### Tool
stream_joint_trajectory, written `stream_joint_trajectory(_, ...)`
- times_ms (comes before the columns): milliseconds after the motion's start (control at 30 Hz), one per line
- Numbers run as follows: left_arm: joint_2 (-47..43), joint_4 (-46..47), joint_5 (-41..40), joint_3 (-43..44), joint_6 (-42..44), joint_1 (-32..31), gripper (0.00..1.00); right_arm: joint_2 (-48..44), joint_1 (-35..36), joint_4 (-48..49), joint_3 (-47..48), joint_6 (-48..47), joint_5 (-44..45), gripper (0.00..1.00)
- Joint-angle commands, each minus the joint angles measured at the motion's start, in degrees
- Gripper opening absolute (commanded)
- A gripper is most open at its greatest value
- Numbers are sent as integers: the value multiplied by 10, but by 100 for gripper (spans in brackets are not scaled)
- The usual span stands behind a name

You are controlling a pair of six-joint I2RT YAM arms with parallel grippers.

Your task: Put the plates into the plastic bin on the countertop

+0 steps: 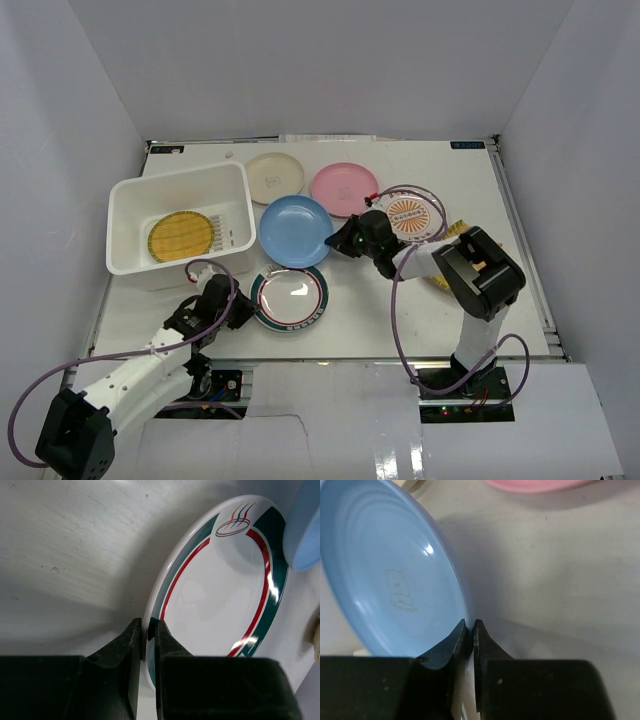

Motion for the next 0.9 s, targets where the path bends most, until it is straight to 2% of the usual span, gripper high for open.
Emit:
stream_joint_trajectory(0,1,-67,-7,-7,27,0,0,-89,12,35,-50,-7,6,9)
stream_joint_trajectory(167,-24,-84,43,21,53,-16,0,-215,13,22,-123,-31,37,8)
stream_joint_trajectory(267,-43,-78,112,49,81,-25,0,-341,11,-22,-147,-74,62,8)
stream_joint_trajectory(400,-82,-69,200,103,105,-27,0,-470,-14,-121,-145,-143,101,8)
stream_joint_trajectory(567,-78,-19,260,204,106,-28,0,-626,-63,-254,-85,-218,124,8)
stream_joint_trajectory(700,-33,-14,219,302,140,-27,0,-676,-68,-319,11,-251,119,8)
stream_joint_trajectory(833,13,-18,109,375,189,-27,0,-649,-68,-361,114,-266,20,8)
stream_joint_trajectory(867,24,-18,43,388,198,-25,0,-624,-67,-373,143,-267,-5,8)
